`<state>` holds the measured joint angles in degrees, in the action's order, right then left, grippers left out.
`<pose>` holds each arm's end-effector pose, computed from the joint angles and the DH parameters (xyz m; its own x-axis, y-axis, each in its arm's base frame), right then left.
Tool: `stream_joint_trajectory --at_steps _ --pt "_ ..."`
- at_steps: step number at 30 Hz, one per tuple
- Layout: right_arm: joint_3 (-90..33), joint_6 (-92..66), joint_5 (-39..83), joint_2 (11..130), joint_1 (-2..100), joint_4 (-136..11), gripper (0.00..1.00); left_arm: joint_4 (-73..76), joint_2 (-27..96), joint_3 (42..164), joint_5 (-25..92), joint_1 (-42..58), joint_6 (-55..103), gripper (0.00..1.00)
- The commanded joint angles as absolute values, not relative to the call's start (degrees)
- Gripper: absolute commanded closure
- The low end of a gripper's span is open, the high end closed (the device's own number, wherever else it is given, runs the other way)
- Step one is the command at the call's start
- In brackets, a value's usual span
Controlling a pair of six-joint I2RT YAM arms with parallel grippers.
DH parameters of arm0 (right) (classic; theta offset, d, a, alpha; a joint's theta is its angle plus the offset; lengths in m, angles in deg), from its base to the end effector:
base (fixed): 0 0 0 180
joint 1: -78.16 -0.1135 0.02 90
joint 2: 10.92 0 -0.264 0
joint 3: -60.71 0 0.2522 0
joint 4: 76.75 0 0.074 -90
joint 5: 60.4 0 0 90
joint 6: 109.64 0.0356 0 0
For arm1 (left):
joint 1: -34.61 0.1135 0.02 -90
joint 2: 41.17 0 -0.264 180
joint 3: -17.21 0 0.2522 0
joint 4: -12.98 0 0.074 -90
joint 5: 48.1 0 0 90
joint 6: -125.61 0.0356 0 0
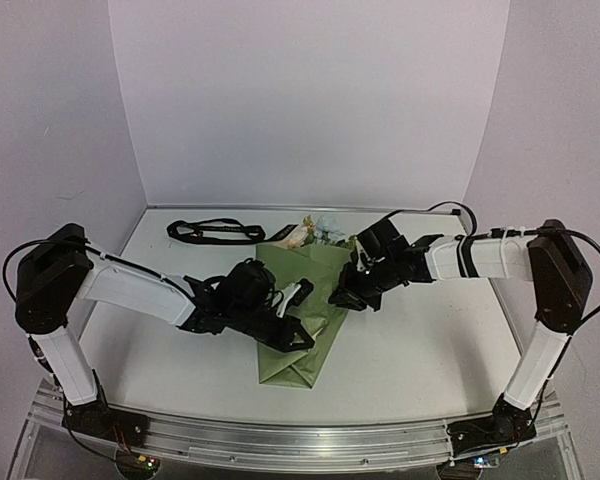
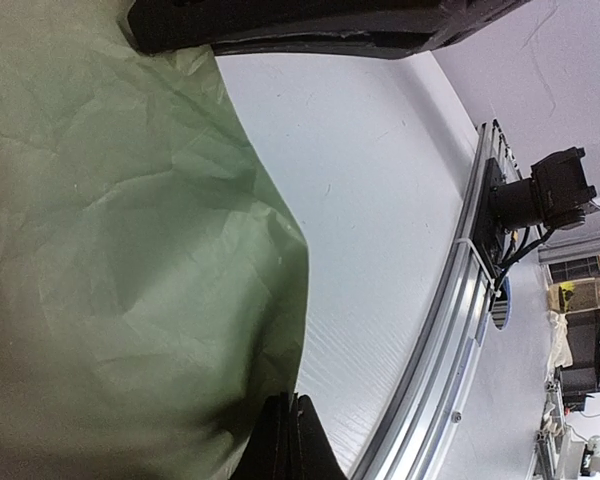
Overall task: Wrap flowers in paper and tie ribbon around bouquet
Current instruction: Fold the 2/3-folded wrapping paper at the center of the board, then press the fold line on the folded bouquet.
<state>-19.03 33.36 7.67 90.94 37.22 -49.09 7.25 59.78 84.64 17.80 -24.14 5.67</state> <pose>0.2761 0.2571 0.1952 -0.9781 0.1323 -0.1609 -0.0148 0.7262 0.6873 0.1758 -0.3178 0.1660 -0.7558 0.3673 -0.5421 0.6546 0.4461 -0.6104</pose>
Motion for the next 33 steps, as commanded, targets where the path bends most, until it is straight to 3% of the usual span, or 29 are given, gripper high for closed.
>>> stream_joint_trajectory --at_steps 1,7,9,20,28,33 --pt "-22.0 33.56 8.48 93.13 38.06 -50.27 0.99 7.73 59.45 87.39 16.71 -23.41 6.56 0.96" --pt "-21.83 31.16 8.51 94.97 38.92 -49.9 1.0 7.18 54.33 84.62 17.85 -20.99 5.66 0.73" --pt "-21.23 29.89 9.2 95.07 39.16 -49.5 1.0 7.26 52.64 83.14 17.87 -19.84 5.3 0.69" --pt "-22.43 27.63 9.92 98.46 39.3 -48.66 1.0 5.89 57.96 80.39 16.63 -17.69 5.13 0.89" --pt "-22.38 26.06 11.19 97.92 39.26 -45.09 1.0 7.3 61.8 78.35 13.27 -17.76 3.18 0.92" --pt "-24.99 24.0 11.48 96.2 39.1 -38.51 0.91 8.92 62.63 77.56 11.8 -18.37 2.34 0.93"
